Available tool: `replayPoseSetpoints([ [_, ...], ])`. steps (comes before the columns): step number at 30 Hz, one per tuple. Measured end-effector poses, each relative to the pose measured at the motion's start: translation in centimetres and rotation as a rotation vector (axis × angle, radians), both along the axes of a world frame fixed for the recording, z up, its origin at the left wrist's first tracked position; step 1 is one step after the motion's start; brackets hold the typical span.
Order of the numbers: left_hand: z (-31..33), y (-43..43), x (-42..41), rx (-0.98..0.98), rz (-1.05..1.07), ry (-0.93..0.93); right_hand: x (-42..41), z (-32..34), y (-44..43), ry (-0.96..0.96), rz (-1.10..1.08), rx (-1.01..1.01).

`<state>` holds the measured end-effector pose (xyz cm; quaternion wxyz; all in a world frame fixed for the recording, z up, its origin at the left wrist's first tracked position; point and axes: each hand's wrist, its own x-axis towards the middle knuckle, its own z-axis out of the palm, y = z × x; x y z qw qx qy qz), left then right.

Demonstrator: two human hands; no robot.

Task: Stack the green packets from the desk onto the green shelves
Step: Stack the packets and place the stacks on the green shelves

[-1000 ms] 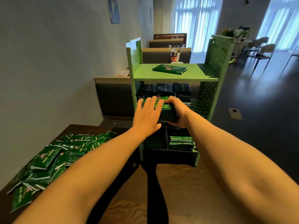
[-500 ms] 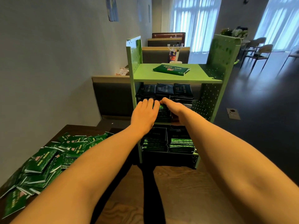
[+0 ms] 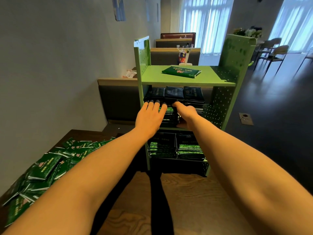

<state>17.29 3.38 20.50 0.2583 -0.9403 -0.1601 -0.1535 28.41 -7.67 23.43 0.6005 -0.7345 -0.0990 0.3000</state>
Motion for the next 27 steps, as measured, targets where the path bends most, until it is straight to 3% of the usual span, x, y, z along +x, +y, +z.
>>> replayPoseSetpoints([
  [19, 0.8, -0.5, 1.1, -0.089, 0.033, -0.033, 0.1, -2.0, 0.4, -0.134, -0.119, 0.03],
  [27, 1.0, -0.6, 1.0, -0.147, -0.07, -0.09, 0.1, -1.8, 0.2, -0.245, -0.233, -0.006],
])
